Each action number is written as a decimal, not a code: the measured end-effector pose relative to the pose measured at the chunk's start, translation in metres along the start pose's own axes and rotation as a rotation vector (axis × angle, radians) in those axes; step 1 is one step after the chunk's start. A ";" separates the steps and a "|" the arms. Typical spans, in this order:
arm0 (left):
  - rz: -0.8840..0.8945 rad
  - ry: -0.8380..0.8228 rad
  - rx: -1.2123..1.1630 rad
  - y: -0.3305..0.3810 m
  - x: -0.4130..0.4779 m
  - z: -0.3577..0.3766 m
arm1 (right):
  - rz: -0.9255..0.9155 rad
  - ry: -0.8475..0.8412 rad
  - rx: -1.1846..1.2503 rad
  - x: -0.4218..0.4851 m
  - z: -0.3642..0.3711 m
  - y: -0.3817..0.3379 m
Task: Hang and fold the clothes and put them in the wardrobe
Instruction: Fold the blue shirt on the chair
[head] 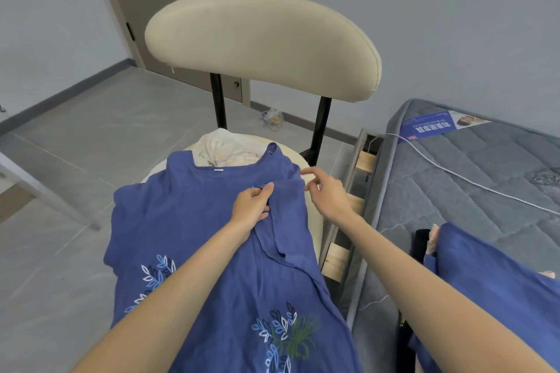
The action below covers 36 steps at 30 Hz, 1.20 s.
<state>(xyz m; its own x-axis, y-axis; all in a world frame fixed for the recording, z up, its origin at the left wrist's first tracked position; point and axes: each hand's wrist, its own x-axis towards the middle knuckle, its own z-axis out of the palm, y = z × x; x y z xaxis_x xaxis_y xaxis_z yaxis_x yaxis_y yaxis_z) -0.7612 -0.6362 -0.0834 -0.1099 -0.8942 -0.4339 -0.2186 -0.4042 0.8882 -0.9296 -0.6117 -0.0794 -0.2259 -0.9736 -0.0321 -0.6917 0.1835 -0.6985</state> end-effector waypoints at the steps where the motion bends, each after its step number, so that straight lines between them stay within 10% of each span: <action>1: 0.007 0.010 -0.006 -0.002 0.005 0.002 | 0.006 -0.021 -0.037 0.011 0.003 -0.001; 8: 0.091 0.147 0.006 -0.017 0.024 0.006 | 0.032 -0.253 -0.338 0.055 0.024 0.015; 19: 0.015 0.075 -0.248 -0.009 0.025 -0.010 | 0.292 -0.017 0.212 0.065 0.030 0.009; 26: 0.026 -0.036 -0.020 -0.017 -0.012 -0.006 | 0.090 0.147 0.230 -0.007 0.034 -0.007; 36: -0.015 0.060 -0.006 -0.026 -0.042 -0.026 | 0.065 -0.178 0.141 -0.090 0.051 0.005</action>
<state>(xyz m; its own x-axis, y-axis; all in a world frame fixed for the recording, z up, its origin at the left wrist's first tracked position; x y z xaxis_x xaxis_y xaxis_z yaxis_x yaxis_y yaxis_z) -0.7253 -0.5936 -0.0842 -0.0485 -0.8980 -0.4374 -0.2136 -0.4184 0.8828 -0.8777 -0.5303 -0.1161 -0.1342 -0.9711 -0.1972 -0.5743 0.2384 -0.7832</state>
